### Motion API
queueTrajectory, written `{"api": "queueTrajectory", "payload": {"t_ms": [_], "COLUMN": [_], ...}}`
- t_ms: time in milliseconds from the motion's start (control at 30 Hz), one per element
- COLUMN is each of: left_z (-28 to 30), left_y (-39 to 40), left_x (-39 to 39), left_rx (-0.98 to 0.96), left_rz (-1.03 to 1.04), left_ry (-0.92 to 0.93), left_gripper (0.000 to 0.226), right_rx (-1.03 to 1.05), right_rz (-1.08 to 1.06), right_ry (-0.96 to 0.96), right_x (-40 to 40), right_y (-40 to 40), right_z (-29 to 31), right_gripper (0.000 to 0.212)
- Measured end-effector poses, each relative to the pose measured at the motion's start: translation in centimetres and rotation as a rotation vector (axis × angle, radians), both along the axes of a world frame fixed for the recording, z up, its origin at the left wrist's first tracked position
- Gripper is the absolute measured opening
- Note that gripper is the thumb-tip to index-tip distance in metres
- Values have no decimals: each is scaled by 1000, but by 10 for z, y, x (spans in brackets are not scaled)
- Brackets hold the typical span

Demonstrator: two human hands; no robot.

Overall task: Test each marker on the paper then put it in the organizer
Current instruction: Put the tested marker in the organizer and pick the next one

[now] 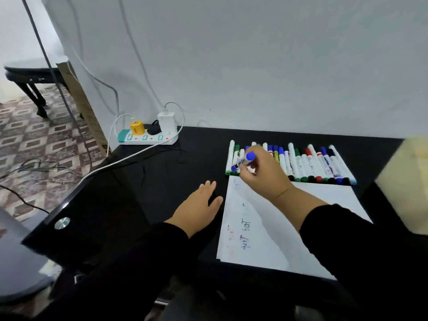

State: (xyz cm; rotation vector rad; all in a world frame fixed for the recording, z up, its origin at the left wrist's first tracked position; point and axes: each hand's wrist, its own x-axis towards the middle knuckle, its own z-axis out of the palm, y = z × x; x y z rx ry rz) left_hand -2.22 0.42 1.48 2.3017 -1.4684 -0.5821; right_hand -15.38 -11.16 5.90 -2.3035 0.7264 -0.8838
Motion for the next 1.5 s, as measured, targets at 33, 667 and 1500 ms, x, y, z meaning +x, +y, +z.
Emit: {"api": "queueTrajectory", "payload": {"t_ms": [33,667,1500], "left_z": [5,77,92], "left_y": [1,56,56], "left_x": [-8,-107,-77], "left_rx": [-43,-140,-281], "left_rz": [5,-59,-20], "left_ry": [57,468,-203], "left_gripper": [56,24,31], "right_rx": [144,847,1025], "right_rz": [-49,-406,-452], "right_ry": [-67,-316,-424], "right_x": [-5,-73,-31], "right_y": [10,99,63], "right_z": [2,29,49], "right_gripper": [19,21,17]}}
